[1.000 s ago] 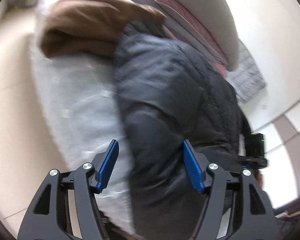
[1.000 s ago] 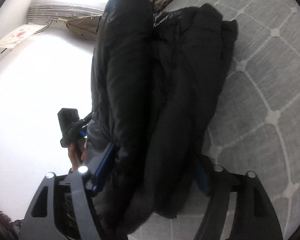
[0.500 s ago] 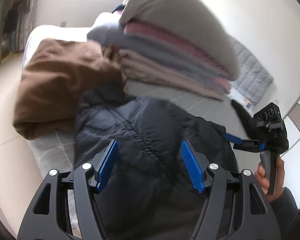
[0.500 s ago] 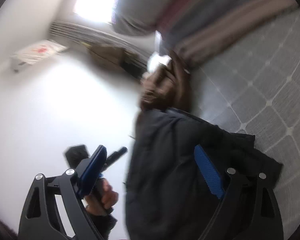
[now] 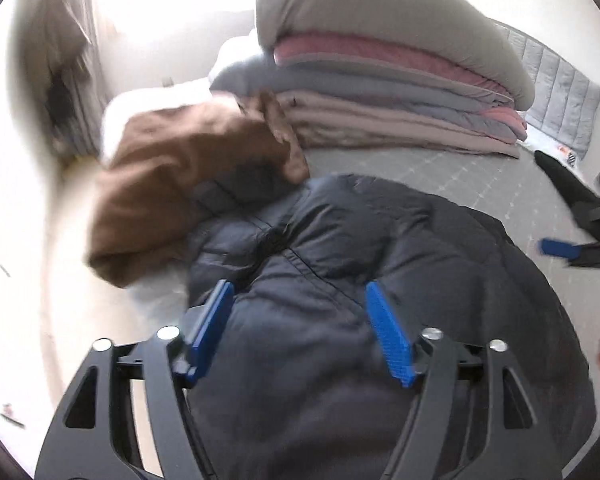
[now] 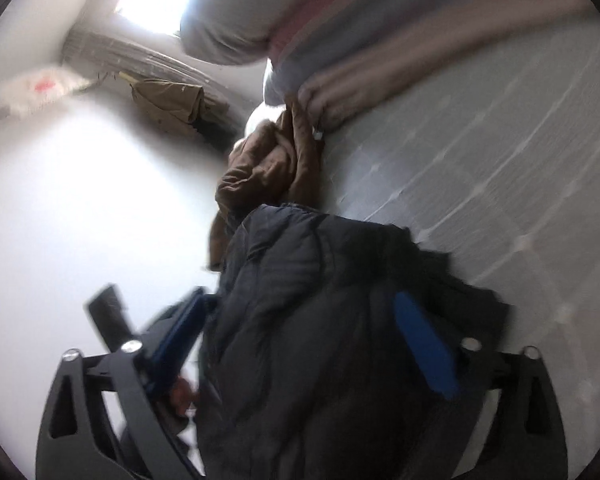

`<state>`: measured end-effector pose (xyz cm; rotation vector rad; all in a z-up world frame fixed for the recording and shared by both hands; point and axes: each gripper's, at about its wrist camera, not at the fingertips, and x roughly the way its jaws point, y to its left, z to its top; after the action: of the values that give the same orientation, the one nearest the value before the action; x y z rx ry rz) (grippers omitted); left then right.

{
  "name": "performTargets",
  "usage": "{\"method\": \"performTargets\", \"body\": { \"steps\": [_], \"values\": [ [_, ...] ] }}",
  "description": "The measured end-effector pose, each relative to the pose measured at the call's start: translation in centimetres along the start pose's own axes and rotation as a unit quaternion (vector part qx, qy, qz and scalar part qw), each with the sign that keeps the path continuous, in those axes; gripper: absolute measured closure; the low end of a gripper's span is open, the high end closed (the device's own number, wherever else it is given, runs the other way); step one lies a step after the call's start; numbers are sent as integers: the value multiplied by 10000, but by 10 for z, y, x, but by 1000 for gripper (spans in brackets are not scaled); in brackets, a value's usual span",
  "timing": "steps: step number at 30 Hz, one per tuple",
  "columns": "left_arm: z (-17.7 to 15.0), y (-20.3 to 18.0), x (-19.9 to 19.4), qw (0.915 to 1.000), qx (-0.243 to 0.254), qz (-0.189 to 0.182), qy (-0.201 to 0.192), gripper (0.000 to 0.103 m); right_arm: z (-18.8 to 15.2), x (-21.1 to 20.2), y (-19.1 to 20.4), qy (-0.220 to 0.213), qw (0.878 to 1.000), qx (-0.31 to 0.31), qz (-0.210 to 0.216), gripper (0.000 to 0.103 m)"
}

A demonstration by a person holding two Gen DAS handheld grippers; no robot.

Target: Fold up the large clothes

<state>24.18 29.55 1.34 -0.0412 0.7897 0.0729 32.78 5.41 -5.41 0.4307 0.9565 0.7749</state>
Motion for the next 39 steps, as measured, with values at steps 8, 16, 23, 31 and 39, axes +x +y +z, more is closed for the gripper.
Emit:
{"method": "performTargets", "body": {
  "steps": [8, 16, 23, 31, 39],
  "values": [
    [-34, -23, -81, 9987, -2, 417, -283, 32, -89, -70, 64, -1094, 9776, -1042, -1463, 7],
    [-74, -34, -135, 9974, -46, 539, -471, 21, -166, -98, 107, -1329, 9587, -1536, -1991, 7],
    [-97, -28, -165, 9957, -204, 667, -609, 21, -203, -73, 147, -1339, 9455, -1854, -2317, 7],
    [-115, -15, -180, 9951, -430, 645, -620, 21, -214, -43, 174, -1172, 9346, -1871, -2790, 7],
    [-124, -7, -180, 9955, -621, 540, -475, 21, -209, -31, 172, -1073, 9306, -1496, -3164, 7]
  ]
}}
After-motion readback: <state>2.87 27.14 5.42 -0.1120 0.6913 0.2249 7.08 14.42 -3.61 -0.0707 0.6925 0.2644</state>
